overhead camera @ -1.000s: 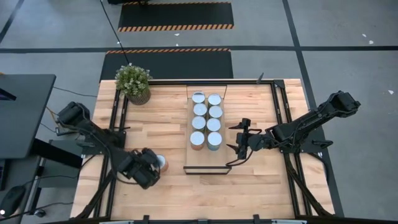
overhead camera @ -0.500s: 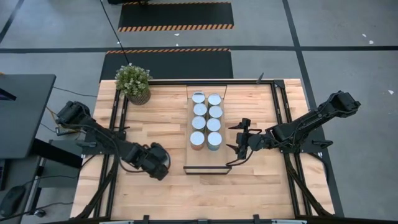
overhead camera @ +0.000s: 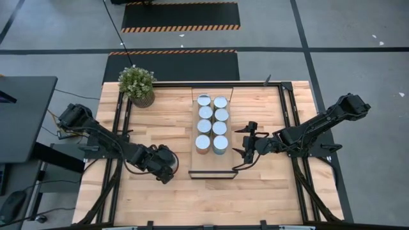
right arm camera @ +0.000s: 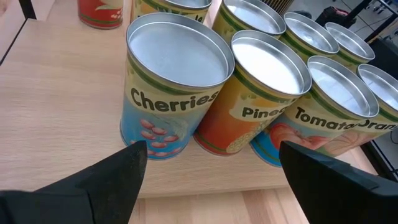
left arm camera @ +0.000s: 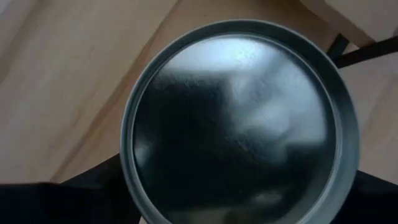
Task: Pick and place cans onto a shelf
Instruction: Put the canned corn on the shelf
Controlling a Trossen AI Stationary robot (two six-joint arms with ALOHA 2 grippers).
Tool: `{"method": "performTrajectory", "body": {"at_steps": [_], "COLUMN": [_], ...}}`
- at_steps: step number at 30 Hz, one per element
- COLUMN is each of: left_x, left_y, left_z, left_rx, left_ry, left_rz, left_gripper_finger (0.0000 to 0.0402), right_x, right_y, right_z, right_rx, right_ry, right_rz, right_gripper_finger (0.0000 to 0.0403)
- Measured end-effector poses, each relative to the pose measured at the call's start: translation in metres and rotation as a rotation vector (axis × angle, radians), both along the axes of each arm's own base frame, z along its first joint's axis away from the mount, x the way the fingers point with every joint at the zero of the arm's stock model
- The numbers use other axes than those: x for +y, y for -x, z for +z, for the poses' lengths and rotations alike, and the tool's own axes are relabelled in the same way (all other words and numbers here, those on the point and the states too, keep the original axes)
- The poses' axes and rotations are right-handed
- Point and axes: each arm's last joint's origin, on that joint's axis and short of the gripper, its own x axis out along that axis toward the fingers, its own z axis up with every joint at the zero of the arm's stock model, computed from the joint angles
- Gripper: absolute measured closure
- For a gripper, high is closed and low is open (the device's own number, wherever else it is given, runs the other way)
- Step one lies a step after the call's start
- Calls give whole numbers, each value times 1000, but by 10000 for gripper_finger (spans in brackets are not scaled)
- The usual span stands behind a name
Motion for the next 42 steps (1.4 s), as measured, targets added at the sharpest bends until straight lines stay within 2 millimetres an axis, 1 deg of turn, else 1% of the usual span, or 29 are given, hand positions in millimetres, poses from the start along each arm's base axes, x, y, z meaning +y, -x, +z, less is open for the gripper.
{"method": "performTrajectory", "body": {"at_steps": [5,8,10,12,16,18,21,25,31,34,39,42], "left_x": [-1,0,0,-1,-1,1,6,16,30,30,27,27], "left_y": [-2,-4,-8,-14,-26,-31,-38,-47,-63,-70,-77,-80], "left_z": [1,4,12,24,47,53,58,56,55,49,31,28], "left_rx": [-35,-26,-19,-31,-86,-111,-156,-209,-298,-306,-248,-259], "left_ry": [-62,-69,-59,-58,-82,-109,-152,-175,-106,-87,-91,-86], "left_rz": [-60,-84,-110,-132,-203,-228,-257,-278,-333,-358,-373,-355], "left_gripper_finger": [87,85,86,88,86,83,83,82,82,81,81,72], "right_x": [0,0,0,0,0,0,0,0,0,0,1,1], "right_y": [0,0,0,0,-1,-1,-1,-1,-1,-1,-1,-1], "right_z": [0,0,0,0,1,1,1,1,1,1,1,1], "right_rx": [0,1,1,-3,-8,-8,-7,-7,-11,-14,-14,-14], "right_ry": [0,1,1,0,-1,-1,3,4,-1,-2,-2,-2], "right_rz": [1,1,2,1,2,2,4,5,10,10,10,10], "right_gripper_finger": [30,30,30,30,30,30,30,30,30,30,30,30]}}
